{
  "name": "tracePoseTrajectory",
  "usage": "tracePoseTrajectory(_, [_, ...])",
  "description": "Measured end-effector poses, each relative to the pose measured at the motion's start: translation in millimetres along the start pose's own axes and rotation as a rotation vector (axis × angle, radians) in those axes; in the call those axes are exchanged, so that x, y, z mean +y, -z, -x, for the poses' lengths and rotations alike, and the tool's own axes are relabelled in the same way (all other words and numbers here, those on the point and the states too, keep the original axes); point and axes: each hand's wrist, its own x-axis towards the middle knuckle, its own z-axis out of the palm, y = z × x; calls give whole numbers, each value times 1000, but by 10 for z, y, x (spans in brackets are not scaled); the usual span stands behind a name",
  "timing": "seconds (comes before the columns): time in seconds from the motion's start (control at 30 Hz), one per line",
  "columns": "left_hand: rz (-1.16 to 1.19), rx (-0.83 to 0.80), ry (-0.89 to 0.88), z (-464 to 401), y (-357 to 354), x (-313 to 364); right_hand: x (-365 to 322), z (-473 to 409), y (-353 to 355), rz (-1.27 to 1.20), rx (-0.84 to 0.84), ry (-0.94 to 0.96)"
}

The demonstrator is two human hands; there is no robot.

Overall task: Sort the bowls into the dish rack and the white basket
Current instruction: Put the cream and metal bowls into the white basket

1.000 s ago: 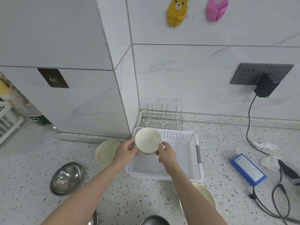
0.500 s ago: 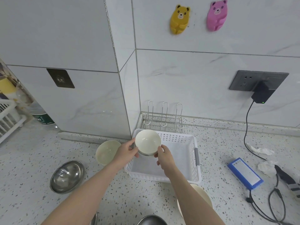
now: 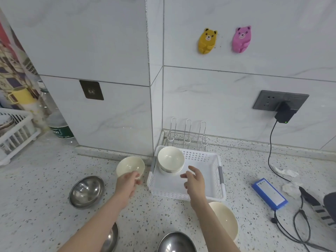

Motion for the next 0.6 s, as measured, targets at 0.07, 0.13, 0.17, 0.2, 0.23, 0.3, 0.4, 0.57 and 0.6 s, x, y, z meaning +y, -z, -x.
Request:
tracePoseTrajectory(0.07, [44,39,83,-17,164,-61,-24,139,23,-93,8,-42])
tracePoseTrajectory(0.13, [95,46,158,-66,305,-104,-23,282,35,-165,-1,-99])
tracePoseTrajectory(0.17, [127,31,192,-100,359,-119,-15,352,44,-190,-2,-121])
tracePoseTrajectory(0.2, [155,7,222,-137,400,-133,-1,421,60,-210,6,-137])
tracePoseTrajectory(0.23, [177,-18,254,-176,429,-144,18,481,79,-226,25,-147])
tracePoseTrajectory(0.3, [194,-49,317,-258,459,-162,74,580,132,-239,90,-159])
tracePoseTrajectory(0.4, [184,-79,381,-379,461,-167,185,694,212,-244,199,-171])
tracePoseTrajectory(0.57, [178,-128,413,-504,421,-165,339,849,284,-269,355,-200])
tracePoseTrajectory(0.6, [172,-133,414,-513,415,-169,368,887,293,-274,374,-209])
